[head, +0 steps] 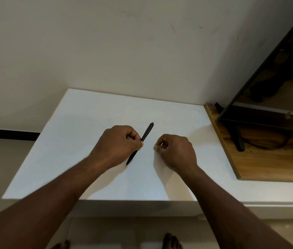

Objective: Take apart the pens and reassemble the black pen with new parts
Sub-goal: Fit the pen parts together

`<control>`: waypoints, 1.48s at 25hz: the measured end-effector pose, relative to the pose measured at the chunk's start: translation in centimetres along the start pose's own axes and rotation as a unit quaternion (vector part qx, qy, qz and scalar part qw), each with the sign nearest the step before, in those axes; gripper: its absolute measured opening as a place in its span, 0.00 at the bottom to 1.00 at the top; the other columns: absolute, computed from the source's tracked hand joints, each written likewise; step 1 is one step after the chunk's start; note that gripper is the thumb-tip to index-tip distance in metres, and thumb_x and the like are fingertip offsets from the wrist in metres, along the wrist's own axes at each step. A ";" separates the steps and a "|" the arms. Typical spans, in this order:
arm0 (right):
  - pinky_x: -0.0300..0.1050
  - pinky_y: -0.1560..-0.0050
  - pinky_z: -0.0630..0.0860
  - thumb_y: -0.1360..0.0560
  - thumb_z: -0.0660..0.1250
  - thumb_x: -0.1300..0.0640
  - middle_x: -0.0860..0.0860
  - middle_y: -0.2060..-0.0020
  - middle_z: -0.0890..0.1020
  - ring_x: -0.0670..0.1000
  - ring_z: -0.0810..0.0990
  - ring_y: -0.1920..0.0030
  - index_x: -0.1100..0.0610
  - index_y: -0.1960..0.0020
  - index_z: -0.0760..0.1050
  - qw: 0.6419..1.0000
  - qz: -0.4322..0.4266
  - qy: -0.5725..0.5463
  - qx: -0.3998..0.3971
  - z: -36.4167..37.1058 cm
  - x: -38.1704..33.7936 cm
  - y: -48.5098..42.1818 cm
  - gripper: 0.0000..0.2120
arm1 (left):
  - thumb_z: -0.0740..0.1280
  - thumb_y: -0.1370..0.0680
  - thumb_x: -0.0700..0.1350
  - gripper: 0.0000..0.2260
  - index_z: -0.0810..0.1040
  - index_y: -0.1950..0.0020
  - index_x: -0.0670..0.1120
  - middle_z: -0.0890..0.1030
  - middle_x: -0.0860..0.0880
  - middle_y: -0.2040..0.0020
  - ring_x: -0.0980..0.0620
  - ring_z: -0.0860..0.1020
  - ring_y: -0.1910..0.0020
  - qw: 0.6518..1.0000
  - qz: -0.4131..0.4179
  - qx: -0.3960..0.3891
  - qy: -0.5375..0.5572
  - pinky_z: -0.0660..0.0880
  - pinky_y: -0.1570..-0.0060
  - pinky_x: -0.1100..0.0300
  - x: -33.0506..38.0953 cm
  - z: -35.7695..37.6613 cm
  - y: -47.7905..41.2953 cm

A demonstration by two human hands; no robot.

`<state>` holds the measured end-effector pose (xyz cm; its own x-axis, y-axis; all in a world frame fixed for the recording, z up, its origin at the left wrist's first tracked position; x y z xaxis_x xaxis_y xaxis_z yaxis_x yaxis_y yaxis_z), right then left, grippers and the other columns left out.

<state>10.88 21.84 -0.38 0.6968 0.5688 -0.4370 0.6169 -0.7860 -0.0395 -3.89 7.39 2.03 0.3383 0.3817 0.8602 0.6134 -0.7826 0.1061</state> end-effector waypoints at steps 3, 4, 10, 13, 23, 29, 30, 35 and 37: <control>0.48 0.53 0.80 0.21 0.67 0.54 0.46 0.53 0.85 0.53 0.82 0.51 0.50 0.50 0.82 0.999 0.001 0.039 -0.024 0.2 -0.3 0.1 0.05 | 0.76 0.27 0.49 0.04 0.84 0.60 0.52 0.84 0.57 0.67 0.64 0.77 0.72 1.000 0.002 -0.002 -0.004 0.74 0.66 0.61 0.0 0.0 0.1; 0.49 0.52 0.79 0.21 0.65 0.56 0.47 0.50 0.84 0.54 0.82 0.50 0.50 0.49 0.81 0.998 -0.002 0.057 -0.035 0.3 -0.4 0.2 0.06 | 0.76 0.27 0.49 0.04 0.84 0.61 0.52 0.84 0.57 0.68 0.64 0.77 0.72 1.000 0.002 -0.003 -0.006 0.73 0.66 0.61 0.0 0.1 0.1; 0.49 0.57 0.78 0.22 0.62 0.61 0.48 0.54 0.83 0.54 0.81 0.53 0.51 0.49 0.75 0.999 -0.011 0.024 -0.035 0.0 -1.6 0.4 0.06 | 0.76 0.27 0.49 0.04 0.84 0.61 0.53 0.85 0.57 0.66 0.62 0.80 0.68 1.000 0.002 0.009 -0.023 0.72 0.64 0.64 0.1 -0.1 0.1; 0.51 0.56 0.82 0.23 0.63 0.66 0.47 0.57 0.85 0.52 0.83 0.55 0.52 0.52 0.76 0.998 -0.012 -0.062 0.001 -1.0 -1.6 0.2 0.09 | 0.76 0.27 0.49 0.04 0.84 0.61 0.53 0.86 0.56 0.65 0.64 0.79 0.70 1.000 0.001 0.011 -0.021 0.72 0.64 0.63 -0.1 -0.2 0.0; 0.38 0.64 0.80 0.23 0.74 0.59 0.42 0.60 0.87 0.45 0.87 0.64 0.47 0.55 0.85 0.943 0.035 -0.321 0.076 -4.8 -1.0 0.0 0.08 | 0.77 0.26 0.50 0.04 0.83 0.58 0.55 0.85 0.62 0.62 0.62 0.82 0.66 0.999 0.021 0.021 -0.022 0.72 0.66 0.65 0.1 -0.9 -0.2; 0.35 0.66 0.78 0.23 0.76 0.59 0.48 0.59 0.88 0.46 0.87 0.64 0.50 0.51 0.85 0.918 0.058 -0.383 0.082 -5.7 -0.6 0.2 0.05 | 0.76 0.24 0.50 0.04 0.86 0.50 0.58 0.84 0.62 0.61 0.62 0.81 0.60 0.997 0.063 0.029 -0.032 0.72 0.62 0.65 0.7 -0.9 -0.2; 0.34 0.66 0.77 0.23 0.76 0.59 0.48 0.60 0.88 0.46 0.87 0.64 0.50 0.52 0.85 0.918 0.055 -0.385 0.082 -5.7 -0.7 0.2 0.05 | 0.76 0.24 0.49 0.04 0.86 0.50 0.58 0.84 0.64 0.60 0.61 0.81 0.60 0.997 0.068 0.025 -0.031 0.72 0.61 0.65 0.8 -0.8 -0.2; 0.34 0.67 0.77 0.22 0.76 0.59 0.47 0.60 0.88 0.46 0.86 0.64 0.50 0.53 0.85 0.920 0.036 -0.383 0.070 -5.7 -1.2 0.3 0.05 | 0.76 0.24 0.48 0.04 0.86 0.52 0.57 0.80 0.73 0.60 0.60 0.81 0.59 0.996 0.078 0.022 -0.021 0.71 0.59 0.65 0.8 -0.7 -0.2; 0.34 0.66 0.77 0.22 0.76 0.58 0.46 0.60 0.88 0.46 0.86 0.64 0.49 0.53 0.85 0.923 0.030 -0.377 0.068 -5.6 -1.3 0.3 0.05 | 0.76 0.24 0.49 0.03 0.86 0.52 0.57 0.81 0.71 0.61 0.61 0.81 0.59 0.996 0.080 0.027 -0.019 0.71 0.60 0.65 0.7 -0.7 -0.1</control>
<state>12.24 22.23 5.25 0.2434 0.2325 -0.9416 0.4978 -0.8632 -0.0845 -4.25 7.42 2.97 0.4616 0.2737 0.8438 0.5860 -0.8082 -0.0584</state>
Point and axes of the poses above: each hand's wrist, its own y-axis away from the middle knuckle, its own z-axis out of the palm, x = y × z, the point moved 5 cm from there along -y, towards the middle knuckle
